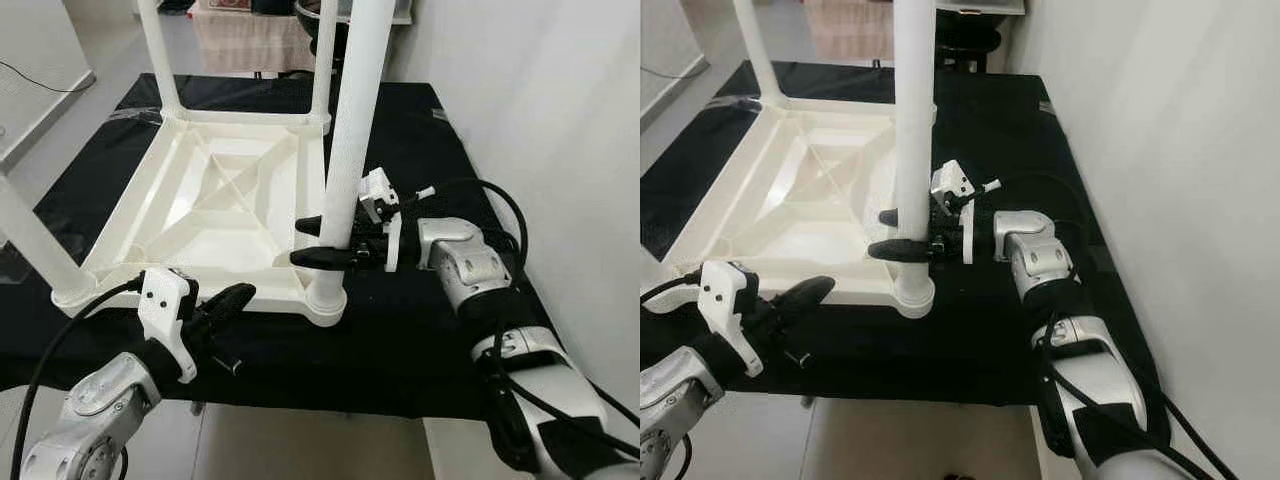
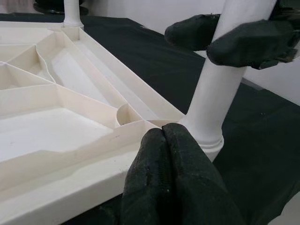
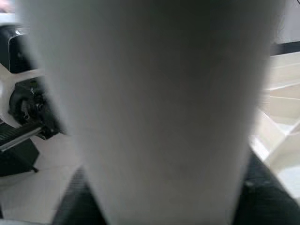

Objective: Building children table

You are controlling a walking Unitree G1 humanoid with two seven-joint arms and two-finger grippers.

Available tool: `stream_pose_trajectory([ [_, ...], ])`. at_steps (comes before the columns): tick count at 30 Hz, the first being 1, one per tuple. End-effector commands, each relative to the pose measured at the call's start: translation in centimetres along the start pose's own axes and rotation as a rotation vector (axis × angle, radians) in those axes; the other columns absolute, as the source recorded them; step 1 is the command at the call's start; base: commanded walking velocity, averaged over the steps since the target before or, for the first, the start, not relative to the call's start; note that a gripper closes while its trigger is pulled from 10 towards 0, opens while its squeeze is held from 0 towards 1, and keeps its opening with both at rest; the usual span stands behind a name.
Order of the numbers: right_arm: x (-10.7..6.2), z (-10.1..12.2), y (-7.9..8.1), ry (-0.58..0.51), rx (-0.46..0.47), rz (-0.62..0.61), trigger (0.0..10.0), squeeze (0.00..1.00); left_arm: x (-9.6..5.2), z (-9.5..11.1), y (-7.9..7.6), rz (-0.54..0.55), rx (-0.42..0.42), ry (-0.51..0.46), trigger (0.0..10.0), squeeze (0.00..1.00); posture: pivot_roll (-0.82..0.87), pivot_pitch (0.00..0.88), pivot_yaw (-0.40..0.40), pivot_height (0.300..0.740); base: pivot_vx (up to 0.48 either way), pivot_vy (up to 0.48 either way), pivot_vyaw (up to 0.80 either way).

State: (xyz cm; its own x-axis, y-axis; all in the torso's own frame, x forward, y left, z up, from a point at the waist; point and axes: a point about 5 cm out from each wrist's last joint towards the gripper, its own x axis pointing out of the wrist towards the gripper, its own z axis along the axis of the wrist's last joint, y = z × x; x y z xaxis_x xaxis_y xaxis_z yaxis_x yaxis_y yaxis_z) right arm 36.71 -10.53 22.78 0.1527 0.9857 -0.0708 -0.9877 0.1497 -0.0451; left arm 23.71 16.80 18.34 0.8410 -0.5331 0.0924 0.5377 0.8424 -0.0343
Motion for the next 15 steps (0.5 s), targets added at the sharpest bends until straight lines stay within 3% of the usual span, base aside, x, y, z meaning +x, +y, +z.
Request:
stream_pose_trajectory([
  [1, -0.3, 0.6, -0.3, -0.036, -0.001, 0.020, 0.0, 0.00, -0.1, -0.2, -0.3, -0.002, -0.006, 0.013, 10.0, 0.00, 0.11, 0.171, -0.078, 0.740, 0.000, 0.000, 0.00],
  [6, -1.5, -0.2, -0.3, -0.023, -0.012, 0.027, 0.0, 0.00, 0.0, -0.2, -0.4, -0.003, -0.008, 0.009, 10.0, 0.00, 0.11, 0.170, -0.080, 0.740, 0.000, 0.000, 0.00],
  [9, -3.4, -0.9, -0.2, -0.014, -0.025, 0.004, 0.0, 0.00, 0.1, -0.1, -0.4, -0.003, -0.010, 0.006, 10.0, 0.00, 0.08, 0.177, -0.075, 0.740, 0.000, 0.000, 0.00],
  [11, -3.4, -0.9, -0.2, -0.014, -0.025, 0.004, 0.0, 0.00, 0.1, -0.1, -0.4, -0.003, -0.010, 0.006, 10.0, 0.00, 0.08, 0.177, -0.075, 0.740, 0.000, 0.000, 0.00],
  [12, -4.4, -1.5, 0.1, -0.002, -0.043, -0.060, 0.0, 0.00, 0.0, 0.0, -0.3, -0.003, -0.010, 0.004, 10.0, 0.00, 0.06, 0.184, -0.073, 0.740, 0.000, 0.000, 0.00],
  [14, -5.3, -3.9, 1.1, 0.072, -0.061, -0.354, 0.0, 0.00, -0.1, 0.1, -0.1, -0.004, -0.010, 0.002, 10.0, 0.00, 0.05, 0.191, -0.077, 0.740, 0.000, 0.000, 0.00],
  [15, -5.5, -4.4, 1.4, 0.090, -0.069, -0.433, 0.0, 0.00, -0.1, 0.2, -0.1, -0.004, -0.009, 0.002, 10.0, 0.00, 0.05, 0.191, -0.077, 0.740, 0.000, 0.000, 0.00],
])
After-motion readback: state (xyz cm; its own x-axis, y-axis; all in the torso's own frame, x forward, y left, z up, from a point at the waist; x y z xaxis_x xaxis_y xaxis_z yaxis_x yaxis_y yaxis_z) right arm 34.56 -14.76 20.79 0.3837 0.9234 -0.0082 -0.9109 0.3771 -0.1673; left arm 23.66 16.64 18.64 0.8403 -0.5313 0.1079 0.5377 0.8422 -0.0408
